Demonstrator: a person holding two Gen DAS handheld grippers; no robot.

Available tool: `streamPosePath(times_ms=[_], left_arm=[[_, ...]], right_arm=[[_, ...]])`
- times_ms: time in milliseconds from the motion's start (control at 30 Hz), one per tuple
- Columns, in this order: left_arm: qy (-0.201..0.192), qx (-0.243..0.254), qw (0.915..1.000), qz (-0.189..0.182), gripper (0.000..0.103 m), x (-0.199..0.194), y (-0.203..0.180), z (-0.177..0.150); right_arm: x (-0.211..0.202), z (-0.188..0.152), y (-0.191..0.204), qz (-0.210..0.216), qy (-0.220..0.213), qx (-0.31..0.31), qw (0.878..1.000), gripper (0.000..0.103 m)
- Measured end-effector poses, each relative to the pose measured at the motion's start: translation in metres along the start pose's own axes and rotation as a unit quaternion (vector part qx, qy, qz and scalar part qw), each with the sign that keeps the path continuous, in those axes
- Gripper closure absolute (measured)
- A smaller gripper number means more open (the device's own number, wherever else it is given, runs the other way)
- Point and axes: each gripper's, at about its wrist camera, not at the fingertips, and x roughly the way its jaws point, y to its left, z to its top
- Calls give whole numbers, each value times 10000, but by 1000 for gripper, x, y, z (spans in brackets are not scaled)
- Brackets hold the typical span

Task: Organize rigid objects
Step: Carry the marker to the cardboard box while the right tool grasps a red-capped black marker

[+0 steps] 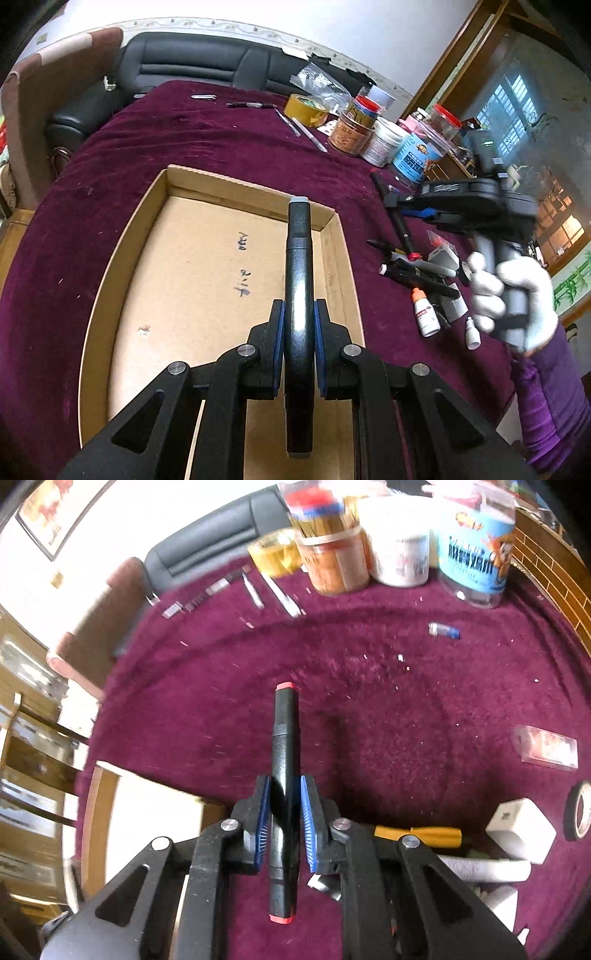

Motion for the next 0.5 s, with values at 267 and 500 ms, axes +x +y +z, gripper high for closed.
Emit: streamPosePath(times_ms=[267, 500], left_arm=[[712, -344, 9968, -135, 92, 58, 11, 28], [882, -594, 9942, -165, 92, 89, 18, 33]], right_arm=[[7, -46, 54, 890, 568, -73, 9944, 89], [41, -59, 73, 819, 705, 54, 9941, 89]])
